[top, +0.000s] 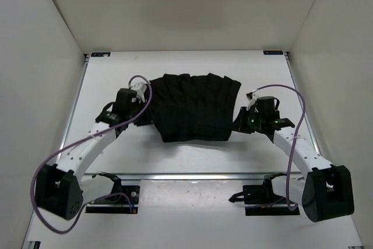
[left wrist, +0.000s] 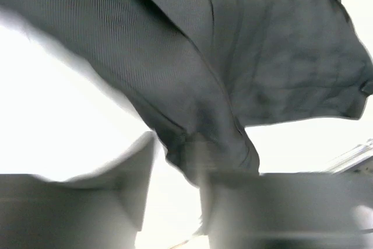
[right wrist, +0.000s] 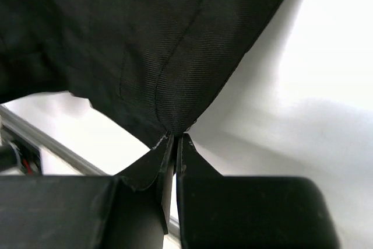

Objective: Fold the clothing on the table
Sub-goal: Flatten the skirt out

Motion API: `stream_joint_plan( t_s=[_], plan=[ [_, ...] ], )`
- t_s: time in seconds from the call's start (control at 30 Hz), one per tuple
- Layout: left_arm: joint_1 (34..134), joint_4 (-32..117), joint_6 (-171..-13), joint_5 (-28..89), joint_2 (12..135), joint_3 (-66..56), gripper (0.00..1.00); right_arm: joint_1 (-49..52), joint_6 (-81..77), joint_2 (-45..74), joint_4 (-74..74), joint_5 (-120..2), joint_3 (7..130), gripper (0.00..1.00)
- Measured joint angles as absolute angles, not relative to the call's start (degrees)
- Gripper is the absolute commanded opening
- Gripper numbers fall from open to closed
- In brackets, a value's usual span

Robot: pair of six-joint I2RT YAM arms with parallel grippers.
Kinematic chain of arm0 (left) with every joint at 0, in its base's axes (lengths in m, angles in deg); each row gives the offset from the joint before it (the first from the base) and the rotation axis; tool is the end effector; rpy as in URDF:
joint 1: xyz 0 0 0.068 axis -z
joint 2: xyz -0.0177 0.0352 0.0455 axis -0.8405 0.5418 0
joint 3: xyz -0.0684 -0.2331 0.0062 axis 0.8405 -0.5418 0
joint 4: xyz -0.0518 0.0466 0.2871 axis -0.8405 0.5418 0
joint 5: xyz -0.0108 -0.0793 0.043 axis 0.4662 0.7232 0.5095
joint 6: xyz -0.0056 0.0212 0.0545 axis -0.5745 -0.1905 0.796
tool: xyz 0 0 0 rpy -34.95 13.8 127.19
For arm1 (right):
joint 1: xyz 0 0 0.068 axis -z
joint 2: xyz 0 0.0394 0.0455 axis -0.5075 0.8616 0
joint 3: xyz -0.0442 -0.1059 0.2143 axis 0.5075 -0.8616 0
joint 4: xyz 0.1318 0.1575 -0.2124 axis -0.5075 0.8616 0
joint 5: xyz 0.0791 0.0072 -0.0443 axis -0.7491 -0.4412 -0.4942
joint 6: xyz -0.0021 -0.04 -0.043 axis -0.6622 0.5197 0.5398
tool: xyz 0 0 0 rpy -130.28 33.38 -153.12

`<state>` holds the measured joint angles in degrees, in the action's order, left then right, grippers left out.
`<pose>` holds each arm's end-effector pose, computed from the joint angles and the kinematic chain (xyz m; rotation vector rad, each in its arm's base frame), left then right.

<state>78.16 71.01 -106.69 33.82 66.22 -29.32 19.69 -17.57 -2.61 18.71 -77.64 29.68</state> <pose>0.2742 -0.1141 0.2073 -0.0109 2.4438 -0.6206 0.2641 0.0695 0.1654 0.0249 2.4343 0.8115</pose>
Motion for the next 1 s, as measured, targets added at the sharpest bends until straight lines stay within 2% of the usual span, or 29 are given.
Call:
stream_joint_plan(
  t_s=[0.07,0.17,0.23,0.3,0.33,0.37,0.47,0.57,0.7,1.0],
  plan=[
    [78.0,72.3,-106.4,33.5,62.3,-34.8,0.70,18.8,-17.0,-3.1,19.5,-77.7,27.7,0.00],
    [78.1,74.6,-106.2,33.4,60.6,-42.0,0.77,15.9,-16.5,-2.7,21.8,-77.3,24.4,0.00],
    [78.7,76.5,-106.8,33.4,59.7,-45.1,0.78,14.0,-16.5,-1.6,22.8,-77.1,24.0,0.00],
    [79.8,77.9,-107.5,33.3,57.8,-46.3,0.78,13.1,-16.5,-0.7,22.8,-77.2,24.0,0.13],
    [80.3,77.8,-108.0,33.3,56.6,-46.6,0.78,13.2,-16.7,-0.6,22.8,-77.1,24.0,0.28],
    [80.6,77.8,-108.4,33.3,55.6,-46.7,0.78,13.3,-16.7,-0.6,22.6,-77.0,24.0,0.37],
    [81.4,76.2,-110.3,33.3,51.9,-48.5,0.79,13.3,-17.4,-0.6,22.1,-76.0,23.6,0.52],
    [81.5,74.9,-112.4,33.3,49.4,-51.9,0.81,13.3,-18.8,-1.8,21.8,-74.8,22.1,0.56],
    [82.1,74.2,-114.5,33.1,49.9,-54.4,0.80,13.3,-21.4,-5.9,22.1,-72.8,18.9,0.56],
    [84.5,68.8,-119.7,33.4,50.2,-58.0,0.69,12.5,-26.7,-10.5,20.9,-70.6,14.5,0.49]
  ],
)
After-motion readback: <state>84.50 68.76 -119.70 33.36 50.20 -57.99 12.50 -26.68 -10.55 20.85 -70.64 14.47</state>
